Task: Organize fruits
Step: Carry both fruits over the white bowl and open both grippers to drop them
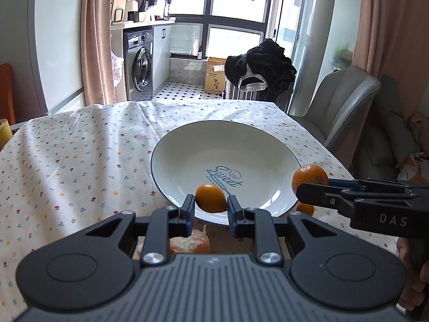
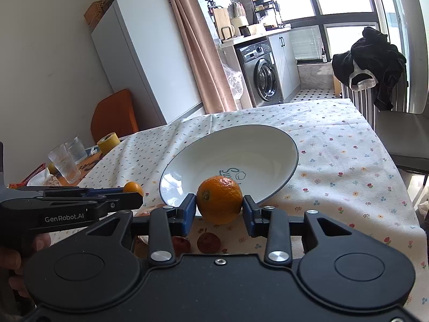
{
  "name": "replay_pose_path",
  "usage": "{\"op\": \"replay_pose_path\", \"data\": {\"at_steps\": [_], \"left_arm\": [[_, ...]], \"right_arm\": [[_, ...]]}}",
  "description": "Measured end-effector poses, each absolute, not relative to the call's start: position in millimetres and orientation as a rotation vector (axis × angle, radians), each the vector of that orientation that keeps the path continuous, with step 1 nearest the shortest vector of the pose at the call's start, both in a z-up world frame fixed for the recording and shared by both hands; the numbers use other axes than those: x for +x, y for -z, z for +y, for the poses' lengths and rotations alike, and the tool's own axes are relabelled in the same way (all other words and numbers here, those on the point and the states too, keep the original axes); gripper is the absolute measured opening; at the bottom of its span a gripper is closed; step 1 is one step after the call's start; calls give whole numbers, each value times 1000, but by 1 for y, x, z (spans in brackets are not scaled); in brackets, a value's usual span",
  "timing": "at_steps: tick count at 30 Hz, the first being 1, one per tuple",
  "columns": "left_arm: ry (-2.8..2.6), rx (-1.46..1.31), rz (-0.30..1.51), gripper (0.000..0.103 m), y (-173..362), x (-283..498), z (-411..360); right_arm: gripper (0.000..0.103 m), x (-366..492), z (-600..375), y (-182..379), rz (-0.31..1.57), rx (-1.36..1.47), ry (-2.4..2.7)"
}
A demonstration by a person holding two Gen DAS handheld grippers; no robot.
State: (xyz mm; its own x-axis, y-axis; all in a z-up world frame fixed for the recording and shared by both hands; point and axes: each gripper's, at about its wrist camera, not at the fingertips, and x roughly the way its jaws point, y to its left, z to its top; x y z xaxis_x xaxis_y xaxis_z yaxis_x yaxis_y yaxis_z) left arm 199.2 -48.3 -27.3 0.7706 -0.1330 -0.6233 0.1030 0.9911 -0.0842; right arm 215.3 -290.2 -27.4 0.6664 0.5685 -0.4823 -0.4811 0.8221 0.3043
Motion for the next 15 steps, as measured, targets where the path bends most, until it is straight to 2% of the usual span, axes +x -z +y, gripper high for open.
{"op": "replay_pose_path", "data": {"at_steps": [15], "left_arm": [[146,-50,766,24,52,234,-55]], "right_arm": [[35,247,-282,34,606,145,-580]]}}
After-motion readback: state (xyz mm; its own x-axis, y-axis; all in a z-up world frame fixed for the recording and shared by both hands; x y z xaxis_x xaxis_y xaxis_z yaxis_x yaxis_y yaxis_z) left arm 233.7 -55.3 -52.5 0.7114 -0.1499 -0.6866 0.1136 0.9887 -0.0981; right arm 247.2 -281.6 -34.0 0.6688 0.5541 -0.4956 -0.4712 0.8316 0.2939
